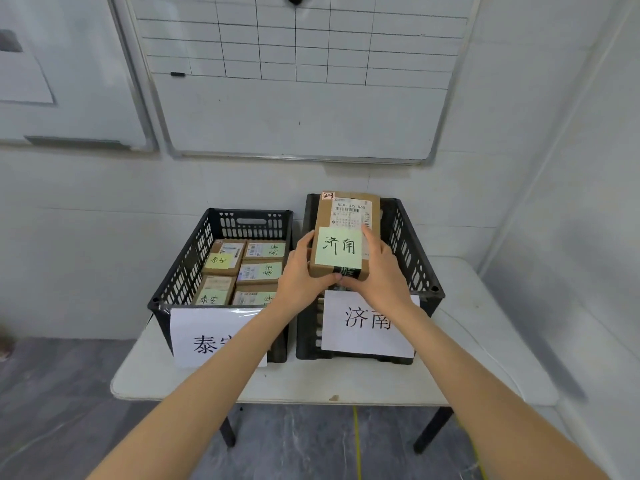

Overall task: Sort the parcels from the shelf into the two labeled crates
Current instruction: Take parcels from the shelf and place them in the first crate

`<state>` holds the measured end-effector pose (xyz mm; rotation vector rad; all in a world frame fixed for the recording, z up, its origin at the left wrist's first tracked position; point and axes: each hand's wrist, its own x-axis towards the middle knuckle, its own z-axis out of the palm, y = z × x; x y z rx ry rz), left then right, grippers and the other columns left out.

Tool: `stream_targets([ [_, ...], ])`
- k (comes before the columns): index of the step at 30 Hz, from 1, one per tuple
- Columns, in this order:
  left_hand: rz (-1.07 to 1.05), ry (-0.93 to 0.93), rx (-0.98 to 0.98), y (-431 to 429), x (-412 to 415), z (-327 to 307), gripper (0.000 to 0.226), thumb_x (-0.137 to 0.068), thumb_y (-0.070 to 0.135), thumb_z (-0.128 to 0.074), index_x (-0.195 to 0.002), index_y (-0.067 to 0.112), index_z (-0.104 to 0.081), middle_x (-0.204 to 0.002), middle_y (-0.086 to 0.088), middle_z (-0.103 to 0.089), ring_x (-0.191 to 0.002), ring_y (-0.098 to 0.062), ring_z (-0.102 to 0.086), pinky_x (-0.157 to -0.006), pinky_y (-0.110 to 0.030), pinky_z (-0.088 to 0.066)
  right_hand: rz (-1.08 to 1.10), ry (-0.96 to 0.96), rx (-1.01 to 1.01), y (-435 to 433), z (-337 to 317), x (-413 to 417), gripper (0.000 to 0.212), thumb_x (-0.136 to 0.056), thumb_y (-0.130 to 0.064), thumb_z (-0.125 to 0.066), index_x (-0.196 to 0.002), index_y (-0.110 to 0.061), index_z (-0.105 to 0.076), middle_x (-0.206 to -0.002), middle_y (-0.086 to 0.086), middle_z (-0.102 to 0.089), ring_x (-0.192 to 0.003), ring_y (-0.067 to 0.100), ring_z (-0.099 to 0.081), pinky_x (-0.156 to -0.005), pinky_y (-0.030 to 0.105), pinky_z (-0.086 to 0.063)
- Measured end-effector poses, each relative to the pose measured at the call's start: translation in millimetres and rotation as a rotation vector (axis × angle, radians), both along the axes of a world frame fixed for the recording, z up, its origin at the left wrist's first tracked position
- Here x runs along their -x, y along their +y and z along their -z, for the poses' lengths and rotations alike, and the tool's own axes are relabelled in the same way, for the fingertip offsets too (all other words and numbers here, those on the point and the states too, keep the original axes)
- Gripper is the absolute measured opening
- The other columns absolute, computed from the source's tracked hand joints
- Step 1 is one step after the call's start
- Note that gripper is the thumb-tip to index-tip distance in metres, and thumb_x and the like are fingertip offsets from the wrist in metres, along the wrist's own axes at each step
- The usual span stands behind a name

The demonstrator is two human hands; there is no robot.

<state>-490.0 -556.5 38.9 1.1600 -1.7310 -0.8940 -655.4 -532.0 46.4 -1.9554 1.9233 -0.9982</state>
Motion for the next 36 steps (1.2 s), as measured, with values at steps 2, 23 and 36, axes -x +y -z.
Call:
stream_targets([
  [2,0.014,0.007,-0.005,-15.3,2.0,2.3,0.089,-0.076,0.017,-0.08,-0.148,0.022,-0.028,-0.137,0.001,-0.049,-0.131,-0.017,-0.04,-0.103,-0.05,-0.044,-0.014,0.004,-0.002,-15.6,2.5,3.5,0.109,-0.077,-0.045,-0.079,-0.156,-0.027,-0.007,-0.153,0.009,-0.033,-0.139,0.027,-0.032,-0.104,0.053,-0.044],
  [23,-0.279,-0.579,0.01,-211.4,21.8,46.8,0.058,-0.101,0.046,-0.038,-0.152,0.024,-0.027,-0.161,0.0,-0.021,-0.15,-0.02,-0.003,-0.12,-0.049,-0.01,-0.066,-0.02,-0.299,-260.7,99.5,78.1,0.11,-0.079,-0.042,-0.078,-0.157,-0.03,-0.002,-0.163,0.008,-0.017,-0.148,0.031,-0.019,-0.115,0.056,-0.03],
  [36,-0.425,-0.471,-0.185,-256.4,5.9,71.6,0.055,-0.101,0.041,-0.041,-0.151,0.02,-0.029,-0.159,0.001,-0.025,-0.15,-0.02,-0.006,-0.121,-0.044,-0.011,-0.045,0.023,-0.446,-338.9,168.3,69.7,0.103,-0.08,-0.044,-0.076,-0.155,-0.037,-0.006,-0.162,0.018,-0.012,-0.149,0.037,-0.013,-0.114,0.056,-0.026],
])
